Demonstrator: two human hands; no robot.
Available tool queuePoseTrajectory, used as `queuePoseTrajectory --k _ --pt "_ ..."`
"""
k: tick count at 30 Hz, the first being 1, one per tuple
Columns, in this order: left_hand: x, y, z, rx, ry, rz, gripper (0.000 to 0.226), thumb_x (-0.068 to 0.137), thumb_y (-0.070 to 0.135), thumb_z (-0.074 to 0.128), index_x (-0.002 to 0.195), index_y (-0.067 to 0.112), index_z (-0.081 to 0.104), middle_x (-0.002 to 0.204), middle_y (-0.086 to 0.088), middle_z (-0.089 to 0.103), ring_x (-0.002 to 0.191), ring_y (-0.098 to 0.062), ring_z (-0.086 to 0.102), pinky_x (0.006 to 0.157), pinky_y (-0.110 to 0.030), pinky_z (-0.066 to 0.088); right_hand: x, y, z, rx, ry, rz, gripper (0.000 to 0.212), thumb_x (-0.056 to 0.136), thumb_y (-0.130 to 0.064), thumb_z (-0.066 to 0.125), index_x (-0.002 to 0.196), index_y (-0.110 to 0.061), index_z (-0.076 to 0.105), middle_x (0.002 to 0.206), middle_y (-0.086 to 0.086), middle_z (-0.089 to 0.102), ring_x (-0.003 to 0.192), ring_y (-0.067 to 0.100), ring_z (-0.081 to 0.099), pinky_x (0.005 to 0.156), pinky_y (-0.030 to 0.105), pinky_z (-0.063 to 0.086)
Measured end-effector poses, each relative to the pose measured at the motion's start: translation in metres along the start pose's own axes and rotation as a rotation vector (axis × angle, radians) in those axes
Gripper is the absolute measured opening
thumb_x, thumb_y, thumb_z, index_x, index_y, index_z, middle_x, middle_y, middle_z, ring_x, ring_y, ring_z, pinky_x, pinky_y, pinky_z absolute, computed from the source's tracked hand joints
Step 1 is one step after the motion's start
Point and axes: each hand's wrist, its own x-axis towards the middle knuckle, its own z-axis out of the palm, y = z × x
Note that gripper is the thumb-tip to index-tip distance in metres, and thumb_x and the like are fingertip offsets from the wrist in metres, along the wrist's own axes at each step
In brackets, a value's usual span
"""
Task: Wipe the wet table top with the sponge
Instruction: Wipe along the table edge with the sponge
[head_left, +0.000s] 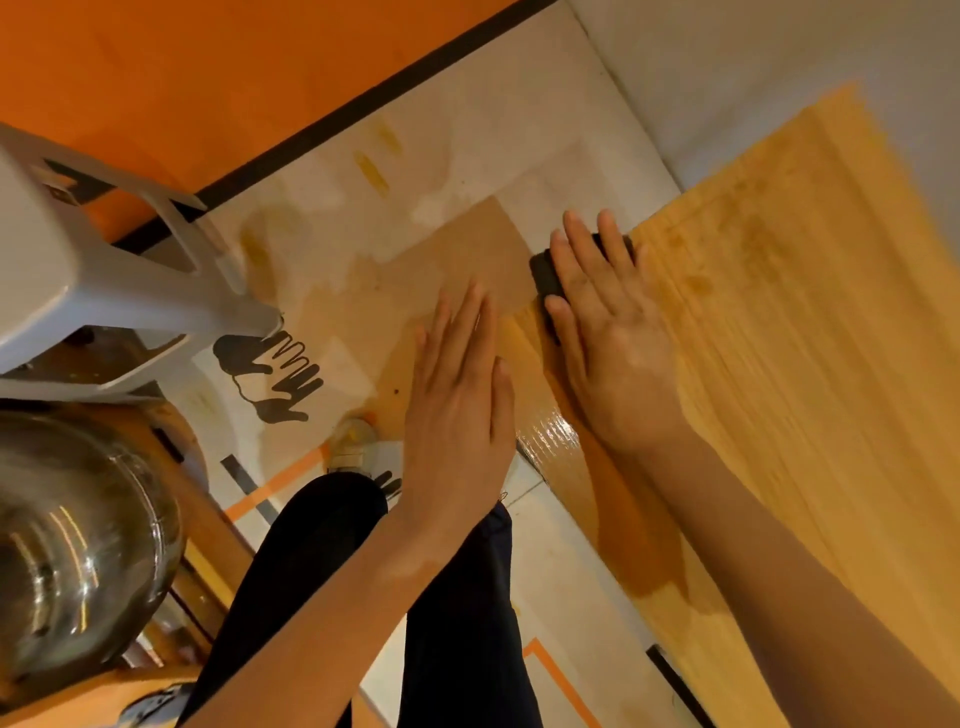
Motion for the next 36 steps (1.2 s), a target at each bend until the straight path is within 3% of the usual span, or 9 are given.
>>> queuePoseTrajectory --k 8,12,16,22,26,29,31,33,36 --pt "0.005 0.046 0.026 0.136 -0.003 0.048 0.056 0.107 0.025 0.021 0.158 0.003 0.020 0.168 -0.013 0.016 0.157 -0.021 0.007 0.128 -0.041 0.006 -0.082 0.023 -0.014 0.126 -0.059 -0.121 0.042 0.102 -0.022 0.047 0.142 -0.010 0.046 0.152 0.007 0.040 0.148 0.029 0.021 0.120 0.054 0.017" --pt "0.011 0.043 0.037 0.239 0.045 0.067 0.056 0.106 0.022 0.021 0.158 0.001 0.020 0.168 -0.016 0.016 0.157 -0.025 0.011 0.128 -0.046 0.011 -0.042 0.041 -0.018 0.084 -0.064 -0.185 0.043 0.104 -0.024 0.039 0.145 -0.010 0.043 0.154 0.007 0.037 0.148 0.025 0.020 0.122 0.046 0.015" --pt "0.010 0.039 0.044 0.419 0.064 0.086 0.059 0.107 0.027 0.014 0.159 0.000 0.015 0.169 -0.017 0.009 0.157 -0.026 0.006 0.128 -0.043 0.008 0.011 0.064 -0.018 0.053 0.045 -0.089 0.042 0.105 -0.023 0.038 0.143 -0.007 0.044 0.153 0.010 0.038 0.147 0.030 0.023 0.122 0.046 0.014" --pt "0.012 0.037 0.051 0.431 0.123 0.092 0.057 0.106 0.022 0.021 0.159 0.002 0.017 0.168 -0.015 0.013 0.157 -0.026 0.008 0.128 -0.041 0.007 -0.061 0.068 -0.036 0.050 -0.134 -0.226 0.046 0.104 -0.023 0.040 0.148 -0.010 0.036 0.158 0.006 0.029 0.150 0.024 0.014 0.123 0.045 0.010" --pt "0.014 0.038 0.051 0.434 0.145 0.101 0.057 0.105 0.021 0.024 0.158 0.001 0.017 0.167 -0.016 0.015 0.156 -0.027 0.011 0.128 -0.041 0.008 -0.036 0.073 -0.035 0.050 -0.103 -0.276 0.043 0.105 -0.024 0.037 0.146 -0.010 0.041 0.155 0.007 0.034 0.149 0.024 0.018 0.123 0.042 0.011" --pt "0.014 0.039 0.050 0.414 0.149 0.095 0.057 0.105 0.021 0.026 0.158 0.000 0.023 0.167 -0.016 0.017 0.156 -0.026 0.012 0.128 -0.040 0.007 0.024 0.055 -0.018 0.035 -0.008 -0.227 0.036 0.103 -0.022 0.039 0.128 -0.009 0.061 0.135 0.009 0.059 0.139 0.028 0.040 0.122 0.042 0.017" --pt "0.014 0.041 0.049 0.414 0.150 0.092 0.056 0.105 0.021 0.026 0.157 0.000 0.025 0.167 -0.016 0.019 0.156 -0.026 0.013 0.128 -0.041 0.008 0.049 0.052 -0.010 -0.047 -0.009 -0.302 0.034 0.101 -0.024 0.040 0.103 -0.009 0.070 0.101 0.008 0.069 0.110 0.029 0.059 0.118 0.040 0.026" --pt "0.013 0.041 0.049 0.423 0.138 0.093 0.057 0.105 0.022 0.025 0.157 0.000 0.024 0.167 -0.016 0.018 0.156 -0.026 0.013 0.128 -0.041 0.008 0.063 0.063 -0.018 -0.081 -0.106 -0.376 0.039 0.100 -0.028 0.034 0.090 -0.010 0.067 0.085 0.006 0.065 0.089 0.027 0.059 0.112 0.038 0.034" --pt "0.013 0.040 0.049 0.437 0.116 0.085 0.058 0.105 0.024 0.023 0.158 0.000 0.022 0.168 -0.015 0.016 0.156 -0.025 0.010 0.128 -0.040 0.006 0.086 0.100 -0.042 -0.061 -0.210 -0.280 0.043 0.096 -0.033 0.029 0.082 -0.011 0.063 0.084 0.006 0.066 0.084 0.027 0.054 0.093 0.043 0.042"
